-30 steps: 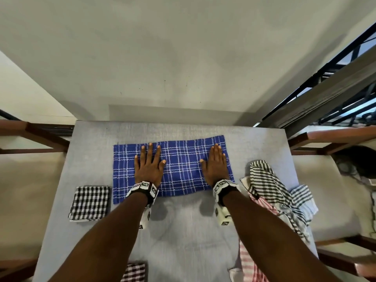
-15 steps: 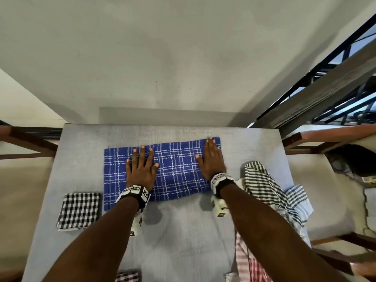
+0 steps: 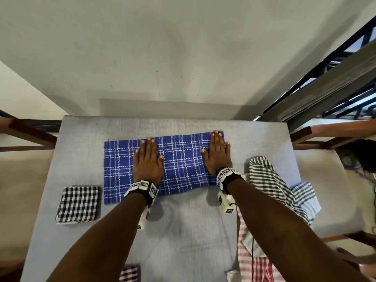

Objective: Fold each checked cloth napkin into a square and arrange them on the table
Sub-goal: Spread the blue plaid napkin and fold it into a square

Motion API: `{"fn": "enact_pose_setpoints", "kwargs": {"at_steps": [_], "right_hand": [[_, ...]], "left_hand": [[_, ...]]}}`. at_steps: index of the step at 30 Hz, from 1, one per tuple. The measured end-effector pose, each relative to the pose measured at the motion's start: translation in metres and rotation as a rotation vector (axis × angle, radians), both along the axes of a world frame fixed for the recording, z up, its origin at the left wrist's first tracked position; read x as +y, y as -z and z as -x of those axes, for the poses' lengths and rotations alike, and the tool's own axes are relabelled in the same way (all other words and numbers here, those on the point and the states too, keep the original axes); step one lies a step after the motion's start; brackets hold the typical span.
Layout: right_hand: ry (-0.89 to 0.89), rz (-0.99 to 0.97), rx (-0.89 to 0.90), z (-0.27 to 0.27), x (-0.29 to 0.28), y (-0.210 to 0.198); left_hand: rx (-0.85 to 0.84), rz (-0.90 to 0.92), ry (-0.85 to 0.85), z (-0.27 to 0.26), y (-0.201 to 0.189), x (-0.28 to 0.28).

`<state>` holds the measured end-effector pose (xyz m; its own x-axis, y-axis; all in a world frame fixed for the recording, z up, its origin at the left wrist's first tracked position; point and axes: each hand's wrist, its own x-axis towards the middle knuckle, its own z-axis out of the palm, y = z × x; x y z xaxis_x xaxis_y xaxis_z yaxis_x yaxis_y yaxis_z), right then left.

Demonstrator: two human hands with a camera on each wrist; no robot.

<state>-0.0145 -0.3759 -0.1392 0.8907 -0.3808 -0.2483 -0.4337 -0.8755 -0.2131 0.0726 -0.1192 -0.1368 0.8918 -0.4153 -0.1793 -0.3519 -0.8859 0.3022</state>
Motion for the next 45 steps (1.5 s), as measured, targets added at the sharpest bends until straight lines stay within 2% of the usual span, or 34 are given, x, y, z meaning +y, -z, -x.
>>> {"fn": "enact_pose_setpoints", "kwargs": {"at_steps": [4, 10, 16, 18, 20, 22, 26, 29, 34, 39, 41, 43, 45], "right_hand": [[0.004, -0.023, -0.023, 0.001, -0.001, -0.001], [0.001, -0.012, -0.045, 0.001, -0.002, 0.002], [0.010, 0.025, -0.087, 0.003, 0.001, 0.006], [0.024, 0.070, -0.107, 0.006, 0.005, 0.003], [0.019, 0.132, -0.147, 0.010, 0.018, -0.003], [-0.068, 0.097, -0.183, 0.013, 0.047, -0.009], [-0.276, -0.019, -0.140, 0.027, 0.112, -0.002], [-0.175, -0.015, -0.110, 0.040, 0.108, 0.000], [0.022, 0.040, -0.087, 0.065, 0.043, -0.006], [-0.014, -0.029, -0.026, 0.070, 0.021, -0.011], [0.123, -0.056, -0.114, 0.069, 0.025, -0.026], [0.308, -0.022, -0.192, 0.068, 0.031, -0.040], [0.458, -0.025, -0.144, 0.070, 0.038, -0.048]], "left_hand": [[-0.022, 0.008, -0.265, -0.019, 0.006, 0.050], [-0.010, 0.006, -0.426, -0.023, 0.003, 0.053], [-0.014, -0.022, -0.423, -0.024, -0.004, 0.056], [-0.077, -0.014, -0.330, -0.018, -0.010, 0.045], [-0.111, -0.018, -0.144, -0.006, -0.013, 0.028], [-0.080, -0.017, -0.017, 0.015, -0.011, 0.009], [-0.022, -0.058, -0.037, 0.050, 0.000, -0.002], [-0.012, -0.086, -0.078, 0.046, -0.002, 0.010], [0.024, -0.123, -0.096, 0.042, -0.008, 0.014], [0.102, -0.156, -0.085, 0.039, -0.014, 0.012], [0.103, -0.163, -0.079, 0.041, -0.024, 0.003], [0.087, -0.090, -0.064, 0.044, -0.041, -0.013], [0.131, 0.056, -0.011, 0.046, -0.053, -0.034]]}}
